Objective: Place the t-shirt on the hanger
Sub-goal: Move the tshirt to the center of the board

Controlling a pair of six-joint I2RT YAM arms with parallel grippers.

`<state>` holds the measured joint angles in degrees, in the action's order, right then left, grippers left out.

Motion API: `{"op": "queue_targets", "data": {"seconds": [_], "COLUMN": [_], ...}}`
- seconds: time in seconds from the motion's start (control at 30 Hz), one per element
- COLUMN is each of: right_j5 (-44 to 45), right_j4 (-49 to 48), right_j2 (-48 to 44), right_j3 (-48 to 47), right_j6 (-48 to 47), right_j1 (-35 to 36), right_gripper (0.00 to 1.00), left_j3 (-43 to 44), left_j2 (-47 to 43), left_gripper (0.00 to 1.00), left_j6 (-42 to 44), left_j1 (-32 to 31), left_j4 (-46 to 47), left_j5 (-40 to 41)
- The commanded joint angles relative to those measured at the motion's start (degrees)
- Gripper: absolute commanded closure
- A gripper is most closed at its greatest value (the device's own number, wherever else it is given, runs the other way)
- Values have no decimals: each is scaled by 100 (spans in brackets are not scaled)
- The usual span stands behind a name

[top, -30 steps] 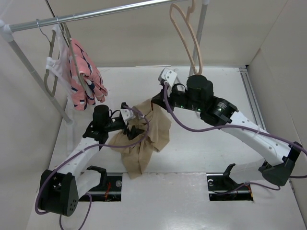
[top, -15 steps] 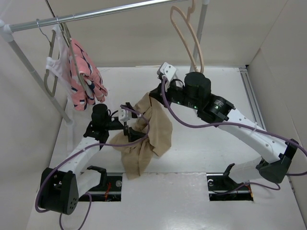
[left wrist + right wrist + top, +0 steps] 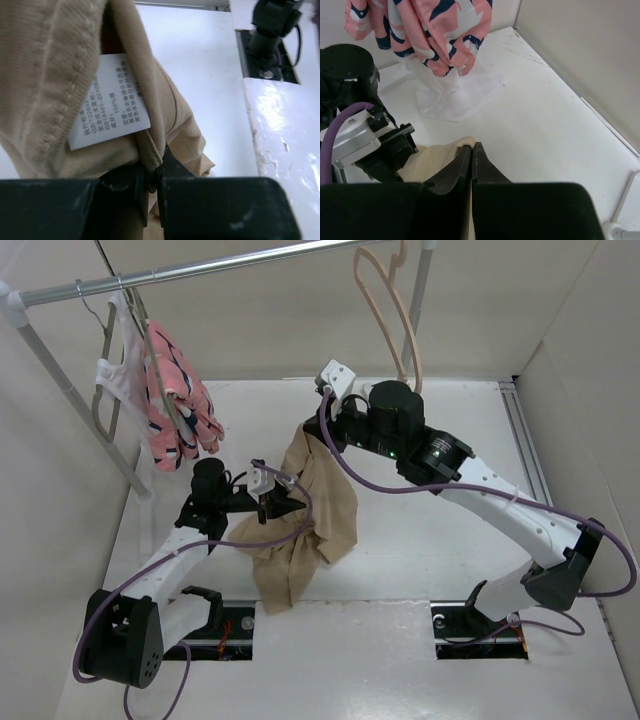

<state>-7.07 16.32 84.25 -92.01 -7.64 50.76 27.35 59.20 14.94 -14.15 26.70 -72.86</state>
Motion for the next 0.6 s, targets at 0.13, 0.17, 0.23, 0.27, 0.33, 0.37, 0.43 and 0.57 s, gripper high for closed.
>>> {"op": "queue_targets", "data": {"seconds": [0.13, 0.17, 0.23, 0.27, 0.33, 0.37, 0.43, 0.57], "right_j5": [1074, 1276, 1656, 1656, 1936, 2042, 2140, 1745], "right_j4": [765, 1020, 1713, 1882, 2321, 2463, 2666, 2588], "right_j2": [-338, -435, -689, -803, -1032, -1216, -1349, -1411], "right_j3": [550, 665, 1164, 1394, 1842, 2253, 2633, 3381], "right_j6": [401, 586, 964, 1297, 1554, 1555, 1792, 1854], "right_j1": [-110, -189, -582, -742, -1032, -1033, -1112, -1112], "right_gripper": [100, 100, 100, 100, 100, 100, 100, 100], "left_j3": [-20, 76, 243, 314, 385, 385, 437, 490], "left_j2": [-277, -338, -409, -409, -514, -515, -515, -515], "left_gripper": [100, 100, 100, 100, 100, 100, 100, 100], "left_j6": [32, 488, 2395, 3017, 3960, 4486, 5130, 5897], "left_j1": [27, 27, 27, 27, 27, 27, 27, 27], "left_j4": [111, -797, -1882, -2758, -3335, -3503, -4048, -4339], "left_j5": [930, 1219, 1536, 1721, 2327, 2503, 2707, 2628]}}
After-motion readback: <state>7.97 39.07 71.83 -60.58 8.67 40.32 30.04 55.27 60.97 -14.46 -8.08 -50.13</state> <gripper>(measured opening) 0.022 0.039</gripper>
